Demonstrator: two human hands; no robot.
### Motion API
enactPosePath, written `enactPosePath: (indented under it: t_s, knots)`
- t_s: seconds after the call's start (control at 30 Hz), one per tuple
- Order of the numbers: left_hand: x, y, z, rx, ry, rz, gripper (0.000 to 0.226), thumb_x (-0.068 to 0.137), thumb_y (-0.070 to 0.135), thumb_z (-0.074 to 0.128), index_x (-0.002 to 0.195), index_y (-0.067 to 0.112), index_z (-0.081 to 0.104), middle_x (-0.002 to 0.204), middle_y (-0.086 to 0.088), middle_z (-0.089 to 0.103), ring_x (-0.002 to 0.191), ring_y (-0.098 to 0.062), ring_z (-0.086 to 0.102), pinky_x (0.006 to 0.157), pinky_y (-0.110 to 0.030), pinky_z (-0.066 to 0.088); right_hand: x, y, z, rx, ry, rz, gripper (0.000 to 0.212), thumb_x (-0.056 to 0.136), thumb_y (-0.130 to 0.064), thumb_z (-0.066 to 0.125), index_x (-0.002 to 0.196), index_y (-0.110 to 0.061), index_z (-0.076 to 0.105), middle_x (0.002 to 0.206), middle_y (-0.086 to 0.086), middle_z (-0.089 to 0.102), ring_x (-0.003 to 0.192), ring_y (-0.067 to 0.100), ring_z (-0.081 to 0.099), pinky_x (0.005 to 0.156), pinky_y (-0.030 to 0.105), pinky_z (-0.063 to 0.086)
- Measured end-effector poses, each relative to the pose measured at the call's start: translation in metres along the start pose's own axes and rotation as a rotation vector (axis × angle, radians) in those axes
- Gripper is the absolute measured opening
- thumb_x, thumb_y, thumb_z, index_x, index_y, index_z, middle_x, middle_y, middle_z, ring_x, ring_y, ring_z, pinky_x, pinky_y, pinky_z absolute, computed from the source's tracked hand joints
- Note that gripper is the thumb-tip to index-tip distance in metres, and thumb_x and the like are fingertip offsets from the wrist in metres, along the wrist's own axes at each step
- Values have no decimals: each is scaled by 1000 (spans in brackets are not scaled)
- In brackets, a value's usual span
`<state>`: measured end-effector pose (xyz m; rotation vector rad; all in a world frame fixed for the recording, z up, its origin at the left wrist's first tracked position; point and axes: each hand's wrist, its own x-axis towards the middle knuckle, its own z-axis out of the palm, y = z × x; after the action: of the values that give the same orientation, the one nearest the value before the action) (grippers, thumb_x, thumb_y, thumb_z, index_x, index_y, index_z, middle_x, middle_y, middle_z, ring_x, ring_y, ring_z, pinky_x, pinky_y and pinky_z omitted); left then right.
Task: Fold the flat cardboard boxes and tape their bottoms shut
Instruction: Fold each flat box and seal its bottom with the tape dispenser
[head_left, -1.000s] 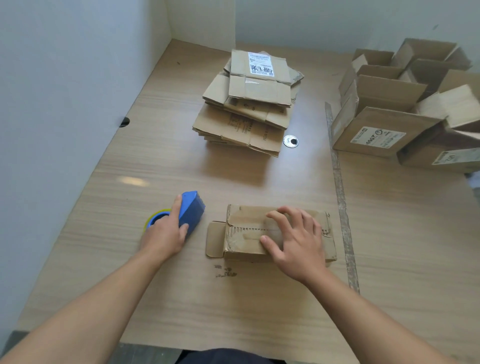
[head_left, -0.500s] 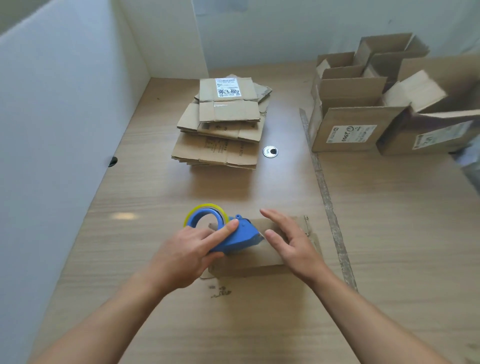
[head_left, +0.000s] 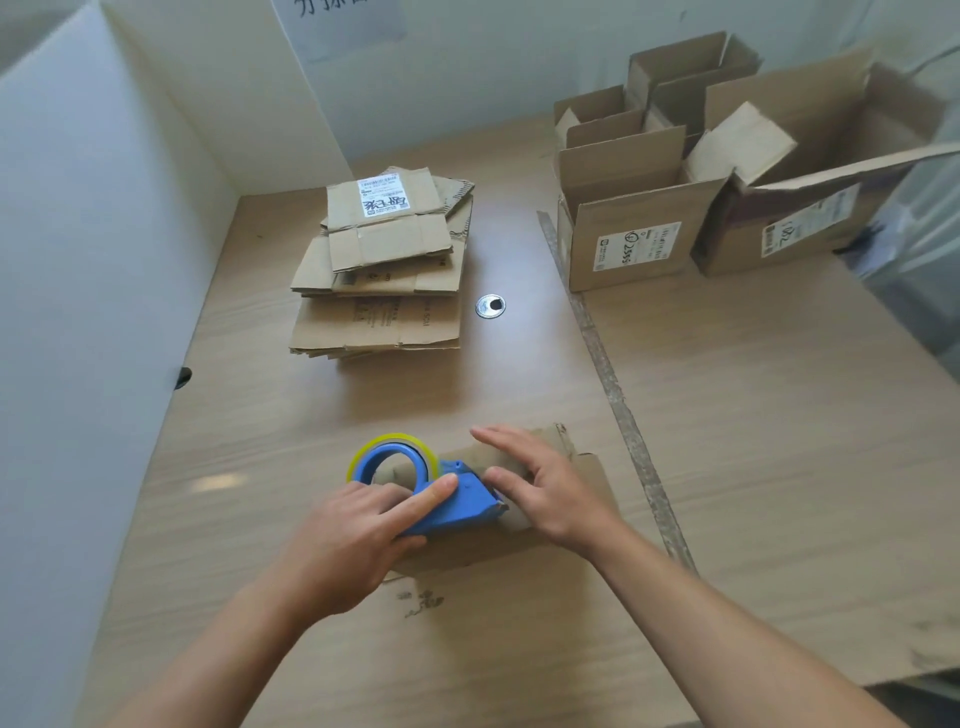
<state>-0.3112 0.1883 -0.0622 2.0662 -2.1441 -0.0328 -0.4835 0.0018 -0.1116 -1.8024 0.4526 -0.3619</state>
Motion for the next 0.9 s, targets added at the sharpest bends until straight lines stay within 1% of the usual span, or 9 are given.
enactPosePath:
  t_s: [0.07,0.17,0.23,0.33,0.43,0.53,0.63,0.77,0.9]
  knots:
    - [-2,0,0,19,-2,21,52,105,47,24,155,38,14,89,8,62,73,-17,57,70,-23,40,1,2,2,-40,-23,-17,29,97,-19,60,121,-33,67,136,-18,54,137,-1,36,115,18,26]
    - [-3,-1,-2,42,-6,38,52,105,45,25,155,37,15,91,7,63,74,-18,60,71,-27,49,-1,7,6,-44,28,-21,16,95,-15,62,98,-24,74,124,-14,61,134,1,39,112,21,28]
    - [-4,0,-2,53,-6,33,52,105,45,25,155,37,16,90,7,63,74,-18,60,71,-27,49,-1,7,8,-24,76,-35,16,95,-13,61,92,-23,72,117,-16,62,131,0,43,110,22,32]
    - [-6,-2,-4,54,18,4,52,105,44,27,155,36,16,88,8,61,71,-18,57,70,-26,46,-2,7,6,72,118,-7,23,97,-12,59,86,-32,65,116,-18,63,128,-5,45,109,25,36]
    - [-14,-4,-7,81,23,23,60,101,33,42,156,37,17,89,5,60,69,-21,57,68,-30,50,-4,4,3,72,83,-5,16,95,-21,60,100,-35,65,123,-17,63,131,-6,43,111,25,35]
    - [-15,-8,-10,153,35,77,77,90,12,53,155,36,20,87,2,59,67,-23,54,67,-33,49,-7,-1,4,38,23,-45,28,92,-28,57,120,-32,65,130,-16,60,135,-2,40,113,24,31]
    - [-10,-8,-10,204,49,99,86,83,2,57,155,36,23,84,0,57,67,-23,53,67,-34,49,-11,-2,4,26,-1,-85,30,93,-32,56,121,-38,67,131,-17,59,137,3,40,114,34,31]
    - [-5,-9,-9,236,60,124,90,81,-2,57,155,36,22,84,-1,55,67,-24,53,68,-35,49,-15,5,7,-17,8,-113,36,93,-38,53,126,-35,66,133,-16,58,138,7,39,115,43,32]
    - [-5,-9,-9,261,61,171,80,83,-3,49,151,35,32,86,-2,59,71,-22,52,73,-33,46,-17,9,10,-28,65,-154,31,92,-38,57,115,-27,73,127,-15,62,133,5,44,112,37,35]
